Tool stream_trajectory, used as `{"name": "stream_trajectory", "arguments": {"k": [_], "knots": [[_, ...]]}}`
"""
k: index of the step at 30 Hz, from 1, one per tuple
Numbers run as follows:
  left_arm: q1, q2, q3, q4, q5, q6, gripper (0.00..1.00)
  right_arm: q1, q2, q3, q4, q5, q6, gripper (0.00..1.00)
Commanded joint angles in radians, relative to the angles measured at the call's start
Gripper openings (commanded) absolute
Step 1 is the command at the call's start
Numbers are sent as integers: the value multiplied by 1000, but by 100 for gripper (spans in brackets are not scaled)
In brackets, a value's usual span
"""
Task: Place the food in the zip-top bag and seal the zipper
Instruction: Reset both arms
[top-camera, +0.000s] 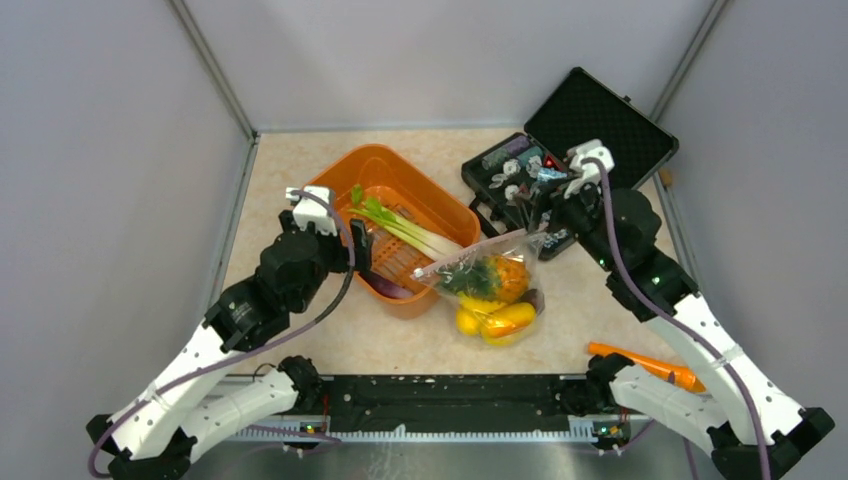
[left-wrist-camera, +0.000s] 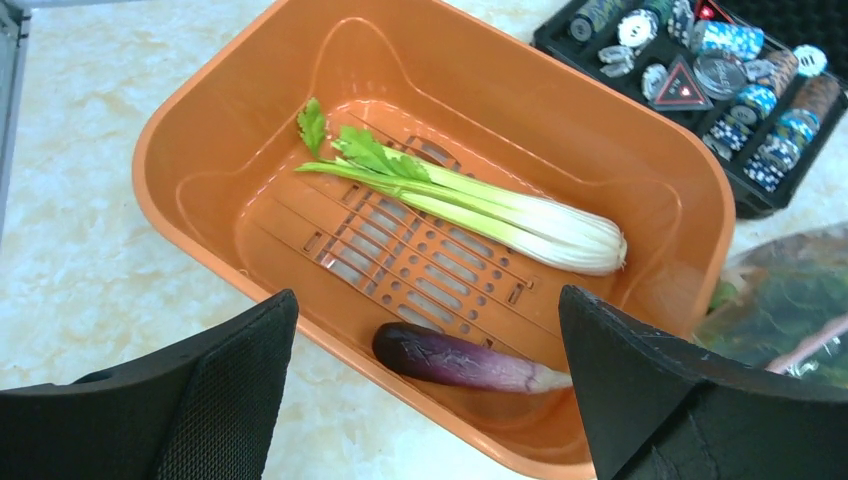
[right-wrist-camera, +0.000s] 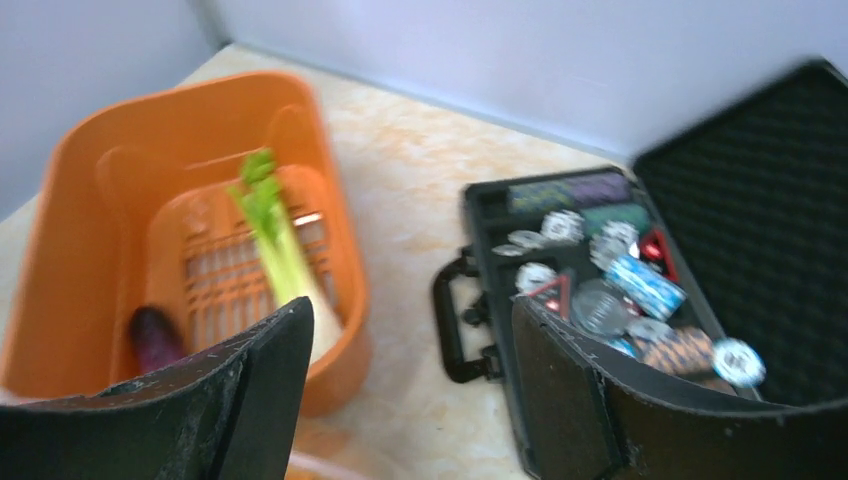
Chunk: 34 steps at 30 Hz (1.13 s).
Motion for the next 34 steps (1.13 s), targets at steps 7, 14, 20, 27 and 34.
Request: {"name": "stream_trajectory", "arguments": {"k": [7,14,20,27,34], "knots": [[278,90,40,23,170,-92,99,-484,-59,-107,-34,27,337,76],[521,142,79,-57,198,-121,99,-705,-30,-161,-100,-187,376,78],[523,123,50,-84,22,-275,99,-706,-125,-249,5,-234,419,78],[522,59,5,-65,-47,-347,99,-706,-109,-187,-48,-311,393,78],[522,38,0,-38,-55,-316,99,-706,-127,-174,-48,-308,387,78]]}}
